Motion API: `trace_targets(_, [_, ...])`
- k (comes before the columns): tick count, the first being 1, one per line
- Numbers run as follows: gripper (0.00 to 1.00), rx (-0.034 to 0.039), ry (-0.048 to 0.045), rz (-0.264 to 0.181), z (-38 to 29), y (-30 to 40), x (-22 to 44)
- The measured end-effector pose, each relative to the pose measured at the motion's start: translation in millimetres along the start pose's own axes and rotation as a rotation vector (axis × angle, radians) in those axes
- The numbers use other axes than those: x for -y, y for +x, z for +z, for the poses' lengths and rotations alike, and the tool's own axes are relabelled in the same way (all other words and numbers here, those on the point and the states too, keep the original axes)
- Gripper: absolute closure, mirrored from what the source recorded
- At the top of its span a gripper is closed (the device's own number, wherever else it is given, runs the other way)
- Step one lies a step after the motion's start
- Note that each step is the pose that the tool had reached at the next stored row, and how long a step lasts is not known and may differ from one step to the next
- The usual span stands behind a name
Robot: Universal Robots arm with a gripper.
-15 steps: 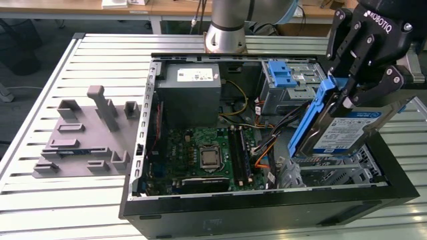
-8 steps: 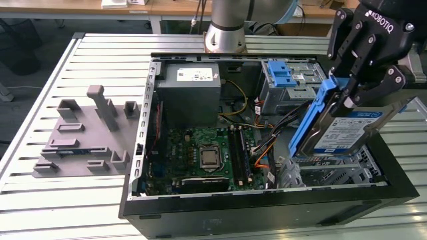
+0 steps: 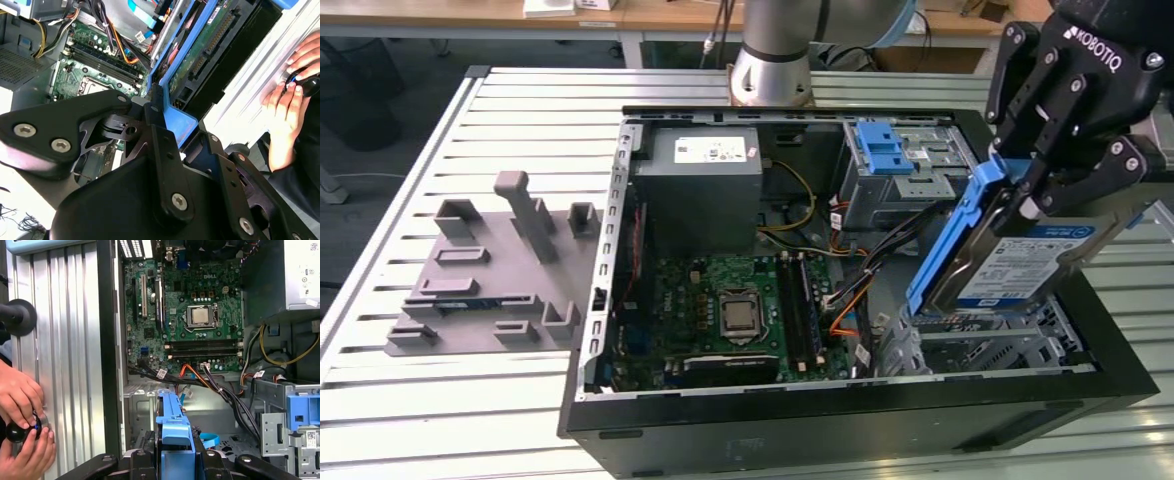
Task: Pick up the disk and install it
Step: 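Insert the disk into the insertion slot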
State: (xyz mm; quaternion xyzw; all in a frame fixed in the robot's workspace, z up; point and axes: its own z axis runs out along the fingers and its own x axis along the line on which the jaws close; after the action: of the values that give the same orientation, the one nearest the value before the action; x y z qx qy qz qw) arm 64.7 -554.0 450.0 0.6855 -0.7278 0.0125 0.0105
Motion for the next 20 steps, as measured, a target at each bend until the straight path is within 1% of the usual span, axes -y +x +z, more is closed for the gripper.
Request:
trace_targets(12, [0.64,-0.001,0.0003,-0.01,5.7,-0.4,3.2])
trace_targets(20, [0.64,-0.0011,0.0004,-0.011,8.5,0.3,3.9])
